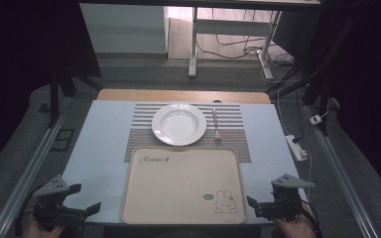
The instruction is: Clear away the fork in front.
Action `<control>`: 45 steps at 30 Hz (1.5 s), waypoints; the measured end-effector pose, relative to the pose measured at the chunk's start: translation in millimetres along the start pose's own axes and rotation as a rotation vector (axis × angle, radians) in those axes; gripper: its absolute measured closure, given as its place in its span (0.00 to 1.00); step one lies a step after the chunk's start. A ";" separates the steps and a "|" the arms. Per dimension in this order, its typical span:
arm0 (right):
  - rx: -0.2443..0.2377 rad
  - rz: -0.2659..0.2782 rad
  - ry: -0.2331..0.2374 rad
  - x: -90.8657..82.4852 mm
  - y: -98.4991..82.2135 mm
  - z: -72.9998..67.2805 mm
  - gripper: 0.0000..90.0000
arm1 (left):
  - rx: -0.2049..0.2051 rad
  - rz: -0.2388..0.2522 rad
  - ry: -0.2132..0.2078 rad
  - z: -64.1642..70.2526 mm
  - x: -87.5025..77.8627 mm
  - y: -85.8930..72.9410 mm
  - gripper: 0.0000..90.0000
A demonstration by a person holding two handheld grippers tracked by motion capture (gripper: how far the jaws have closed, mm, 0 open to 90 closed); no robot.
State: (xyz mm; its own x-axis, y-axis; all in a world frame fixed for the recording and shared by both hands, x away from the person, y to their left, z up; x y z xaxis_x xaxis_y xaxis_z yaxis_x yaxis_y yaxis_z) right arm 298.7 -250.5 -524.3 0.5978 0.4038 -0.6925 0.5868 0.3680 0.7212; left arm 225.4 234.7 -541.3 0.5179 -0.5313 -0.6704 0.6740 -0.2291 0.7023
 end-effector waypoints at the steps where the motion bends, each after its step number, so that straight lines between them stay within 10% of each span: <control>1: -0.006 -0.001 0.002 1.8 1.1 -0.8 0.00 | -0.001 -0.001 0.002 -0.2 0.0 -0.1 0.00; 45: -0.106 -0.036 0.044 49.0 30.0 7.1 0.00 | -0.007 -0.006 0.010 -1.0 0.7 -0.3 0.00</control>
State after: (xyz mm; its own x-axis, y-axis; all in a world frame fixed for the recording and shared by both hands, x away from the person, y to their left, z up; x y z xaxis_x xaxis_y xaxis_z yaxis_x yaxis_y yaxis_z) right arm 349.5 -225.6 -536.7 0.5512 0.4247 -0.7182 0.5453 0.4682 0.6953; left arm 226.0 235.2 -542.2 0.5194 -0.5215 -0.6769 0.6805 -0.2267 0.6968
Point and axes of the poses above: each handheld gripper's, and its own axes: x roughly forward along the jaws, y roughly out of its top, z roughly to its right, the point moved 10 cm from there along x, roughly forward along the jaws, and after that the axes turned 1 degree about -x, right-handed, at the moved point
